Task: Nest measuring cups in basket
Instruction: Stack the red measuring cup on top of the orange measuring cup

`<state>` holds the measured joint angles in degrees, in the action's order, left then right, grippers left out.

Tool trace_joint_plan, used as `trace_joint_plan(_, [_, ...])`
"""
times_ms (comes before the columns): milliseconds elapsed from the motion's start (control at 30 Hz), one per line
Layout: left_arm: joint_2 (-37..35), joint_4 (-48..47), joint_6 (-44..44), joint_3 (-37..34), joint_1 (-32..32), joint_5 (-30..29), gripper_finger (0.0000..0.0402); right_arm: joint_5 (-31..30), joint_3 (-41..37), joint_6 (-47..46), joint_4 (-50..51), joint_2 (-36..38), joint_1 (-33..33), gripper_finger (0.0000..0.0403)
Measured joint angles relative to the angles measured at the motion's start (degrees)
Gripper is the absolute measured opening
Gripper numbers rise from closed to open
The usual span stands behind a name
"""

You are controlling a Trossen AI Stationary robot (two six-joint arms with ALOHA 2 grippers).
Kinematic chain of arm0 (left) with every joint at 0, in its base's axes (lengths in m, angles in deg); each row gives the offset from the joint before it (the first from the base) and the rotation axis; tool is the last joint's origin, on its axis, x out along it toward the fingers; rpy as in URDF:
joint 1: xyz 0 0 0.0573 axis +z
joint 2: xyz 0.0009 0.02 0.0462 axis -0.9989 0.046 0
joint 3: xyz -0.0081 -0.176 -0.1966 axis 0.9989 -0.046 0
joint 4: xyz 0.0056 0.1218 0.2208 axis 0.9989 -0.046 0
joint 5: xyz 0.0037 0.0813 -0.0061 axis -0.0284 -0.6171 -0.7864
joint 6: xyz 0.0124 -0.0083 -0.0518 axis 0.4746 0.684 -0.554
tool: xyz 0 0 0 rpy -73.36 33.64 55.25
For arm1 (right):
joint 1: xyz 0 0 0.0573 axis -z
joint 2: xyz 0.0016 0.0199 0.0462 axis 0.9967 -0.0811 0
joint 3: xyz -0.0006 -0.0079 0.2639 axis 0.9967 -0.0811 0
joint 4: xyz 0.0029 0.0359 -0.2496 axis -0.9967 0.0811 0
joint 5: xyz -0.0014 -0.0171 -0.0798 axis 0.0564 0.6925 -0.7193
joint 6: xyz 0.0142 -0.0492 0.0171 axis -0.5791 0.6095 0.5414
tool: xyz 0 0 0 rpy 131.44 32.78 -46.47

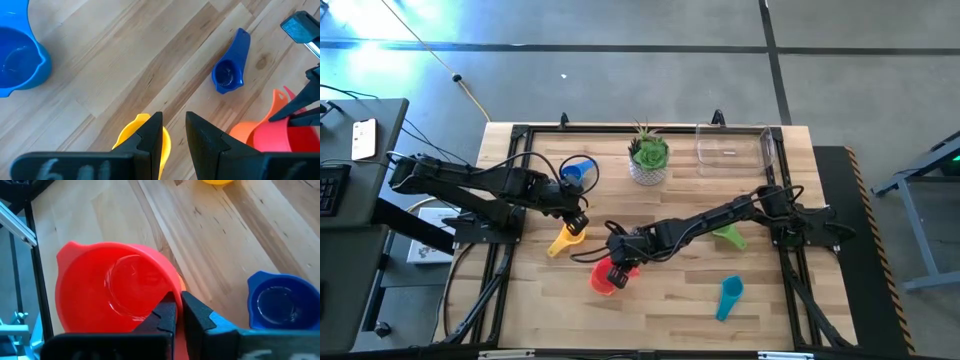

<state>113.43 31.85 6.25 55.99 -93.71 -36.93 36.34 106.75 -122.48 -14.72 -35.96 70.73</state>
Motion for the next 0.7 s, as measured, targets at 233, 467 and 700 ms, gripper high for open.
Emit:
trace_joint_plan(233, [0.00, 0.00, -0.03, 0.00, -0.02, 0.00, 0.0074, 0.07, 0.00, -0.35, 0.00, 0.01, -0.02, 0.0031])
trace_joint_plan(467, [0.00, 0.00, -0.02, 0.02, -0.01, 0.02, 0.0074, 1.88, 0.00, -0.63, -2.50, -1.29, -0.01, 0.0044])
trace_joint_plan(700, [0.02, -0.11, 0.06, 0.04, -0.02, 0.02, 0.0074, 2.15, -0.02, -0.79, -3.74, -2.09, -0.04, 0.0054])
